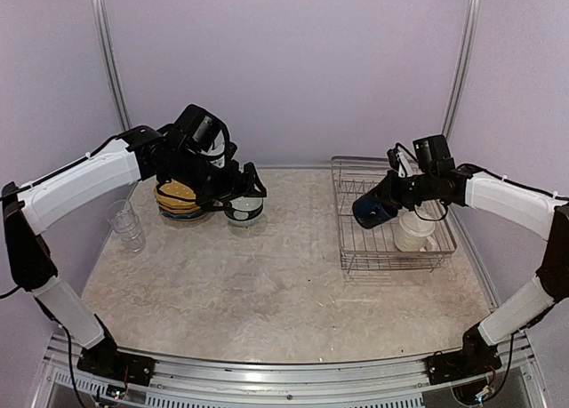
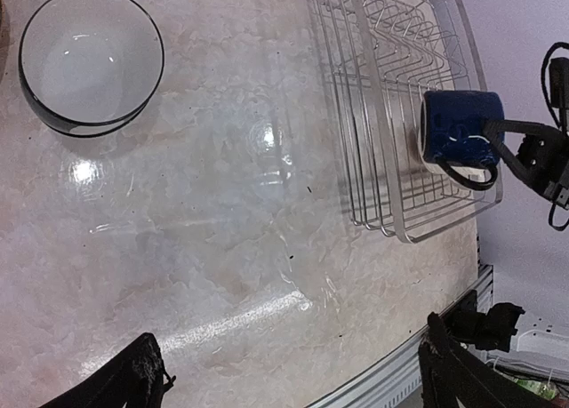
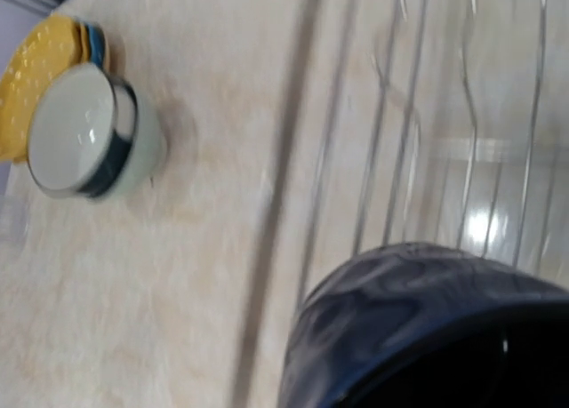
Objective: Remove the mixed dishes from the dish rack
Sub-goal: Grab the cup from the dish rack, then place the cup at the center of the board.
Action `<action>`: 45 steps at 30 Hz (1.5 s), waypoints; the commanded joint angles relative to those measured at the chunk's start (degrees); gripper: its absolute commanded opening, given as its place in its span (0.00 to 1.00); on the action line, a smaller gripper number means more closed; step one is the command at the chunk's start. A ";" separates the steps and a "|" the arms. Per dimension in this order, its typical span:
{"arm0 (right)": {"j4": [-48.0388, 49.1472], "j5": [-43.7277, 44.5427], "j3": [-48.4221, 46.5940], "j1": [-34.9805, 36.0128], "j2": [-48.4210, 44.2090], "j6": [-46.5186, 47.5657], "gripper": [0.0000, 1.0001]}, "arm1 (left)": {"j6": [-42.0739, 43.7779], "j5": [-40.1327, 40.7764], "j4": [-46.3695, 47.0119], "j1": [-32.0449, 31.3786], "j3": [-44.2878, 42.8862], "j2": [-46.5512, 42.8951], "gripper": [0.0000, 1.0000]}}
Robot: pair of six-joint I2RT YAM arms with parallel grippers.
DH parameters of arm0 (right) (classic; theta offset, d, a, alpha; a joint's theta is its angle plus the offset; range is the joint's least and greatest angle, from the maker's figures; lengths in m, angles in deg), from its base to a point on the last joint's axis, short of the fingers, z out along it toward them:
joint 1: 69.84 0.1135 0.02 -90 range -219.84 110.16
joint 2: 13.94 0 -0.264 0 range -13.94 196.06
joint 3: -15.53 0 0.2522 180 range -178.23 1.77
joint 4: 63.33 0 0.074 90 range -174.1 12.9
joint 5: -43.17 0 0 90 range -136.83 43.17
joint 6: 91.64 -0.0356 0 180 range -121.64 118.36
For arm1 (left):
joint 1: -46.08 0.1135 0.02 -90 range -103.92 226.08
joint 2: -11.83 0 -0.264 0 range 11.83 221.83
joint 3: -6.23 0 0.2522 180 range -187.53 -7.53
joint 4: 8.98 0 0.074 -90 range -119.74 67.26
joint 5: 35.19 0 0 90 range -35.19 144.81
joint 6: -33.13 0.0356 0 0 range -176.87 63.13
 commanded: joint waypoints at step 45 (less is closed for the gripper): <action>-23.12 24.48 -71.21 23.72 58.86 26.22 0.09 | -5.67 7.07 1.66 3.15 13.22 -16.75 0.95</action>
